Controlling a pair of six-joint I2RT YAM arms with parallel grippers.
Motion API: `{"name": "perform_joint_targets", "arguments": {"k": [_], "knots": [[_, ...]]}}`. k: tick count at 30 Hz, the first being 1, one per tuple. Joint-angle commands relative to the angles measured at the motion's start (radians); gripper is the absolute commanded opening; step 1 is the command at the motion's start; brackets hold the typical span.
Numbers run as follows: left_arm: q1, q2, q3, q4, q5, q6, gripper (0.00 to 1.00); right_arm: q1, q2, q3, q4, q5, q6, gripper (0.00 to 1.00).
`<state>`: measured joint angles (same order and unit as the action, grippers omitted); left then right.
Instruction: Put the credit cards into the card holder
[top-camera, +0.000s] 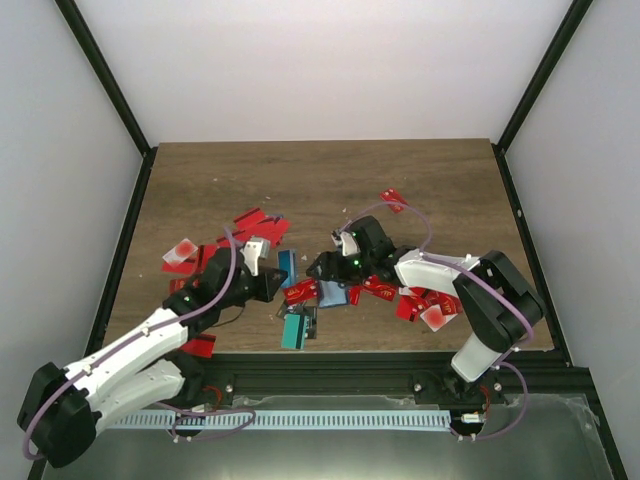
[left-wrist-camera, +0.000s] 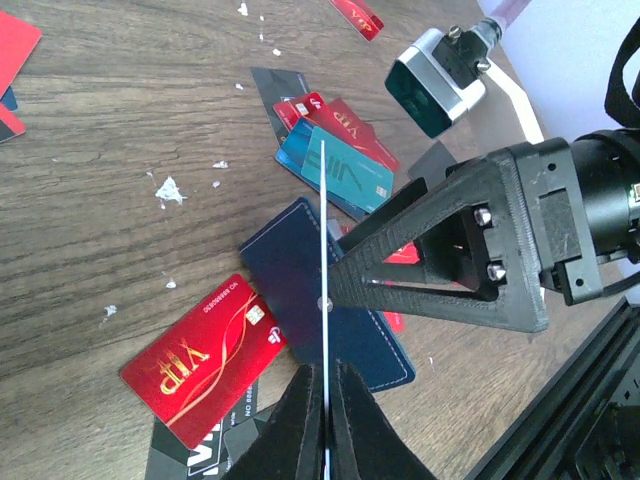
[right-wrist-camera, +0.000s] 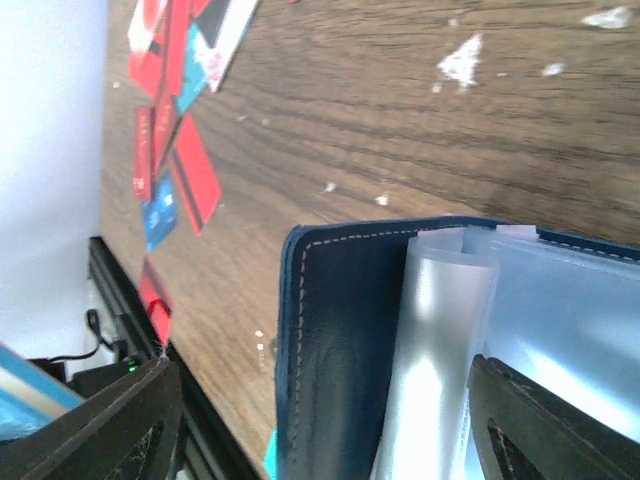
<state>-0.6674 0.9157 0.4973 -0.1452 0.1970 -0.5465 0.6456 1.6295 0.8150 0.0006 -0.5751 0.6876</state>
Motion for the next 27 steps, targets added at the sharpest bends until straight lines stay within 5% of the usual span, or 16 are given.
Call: {"name": "perform_joint_targets", "arguments": {"k": [1, 27], "knots": [[0.003, -0.033, -0.016, -0.006, 0.013, -0.003, 0.04, 0.003, 0.004, 0.006, 0.087, -0.103, 0.026, 0.80], [0.005, -0.060, -0.187, -0.051, -0.088, -0.204, 0.04, 0.167, 0.137, 0.113, 0.217, -0.167, 0.138, 0.79]]}}
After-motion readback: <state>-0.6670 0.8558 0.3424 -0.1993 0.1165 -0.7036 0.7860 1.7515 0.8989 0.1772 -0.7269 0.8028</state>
